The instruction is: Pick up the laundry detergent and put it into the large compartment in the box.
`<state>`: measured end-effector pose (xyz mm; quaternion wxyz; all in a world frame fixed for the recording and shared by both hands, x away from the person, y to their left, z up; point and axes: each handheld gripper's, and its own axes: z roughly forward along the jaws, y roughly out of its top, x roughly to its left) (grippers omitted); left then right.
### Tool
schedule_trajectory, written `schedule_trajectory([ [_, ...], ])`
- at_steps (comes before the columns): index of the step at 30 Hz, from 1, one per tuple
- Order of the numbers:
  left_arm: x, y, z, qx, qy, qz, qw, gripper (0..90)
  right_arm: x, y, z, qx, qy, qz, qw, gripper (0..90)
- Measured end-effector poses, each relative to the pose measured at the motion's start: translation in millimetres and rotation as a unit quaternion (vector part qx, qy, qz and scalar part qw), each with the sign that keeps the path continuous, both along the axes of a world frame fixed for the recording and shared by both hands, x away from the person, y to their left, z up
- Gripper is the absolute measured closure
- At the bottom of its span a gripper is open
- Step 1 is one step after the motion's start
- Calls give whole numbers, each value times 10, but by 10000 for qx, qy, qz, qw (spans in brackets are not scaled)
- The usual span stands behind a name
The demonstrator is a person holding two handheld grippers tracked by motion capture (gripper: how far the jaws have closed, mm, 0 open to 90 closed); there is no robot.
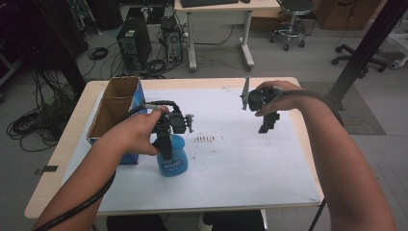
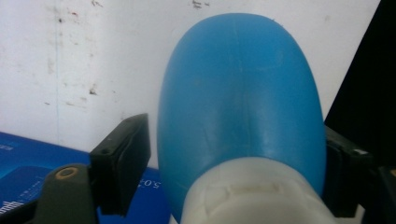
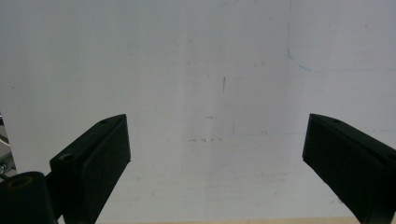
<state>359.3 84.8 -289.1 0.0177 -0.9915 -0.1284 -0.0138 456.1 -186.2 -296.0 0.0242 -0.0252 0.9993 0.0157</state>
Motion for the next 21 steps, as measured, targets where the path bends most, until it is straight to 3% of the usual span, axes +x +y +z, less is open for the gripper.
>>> schedule_trajectory([
  [21, 7, -33, -1, 41, 115, 25, 9999, 365, 6, -12, -44, 12, 32, -1, 10000, 79],
])
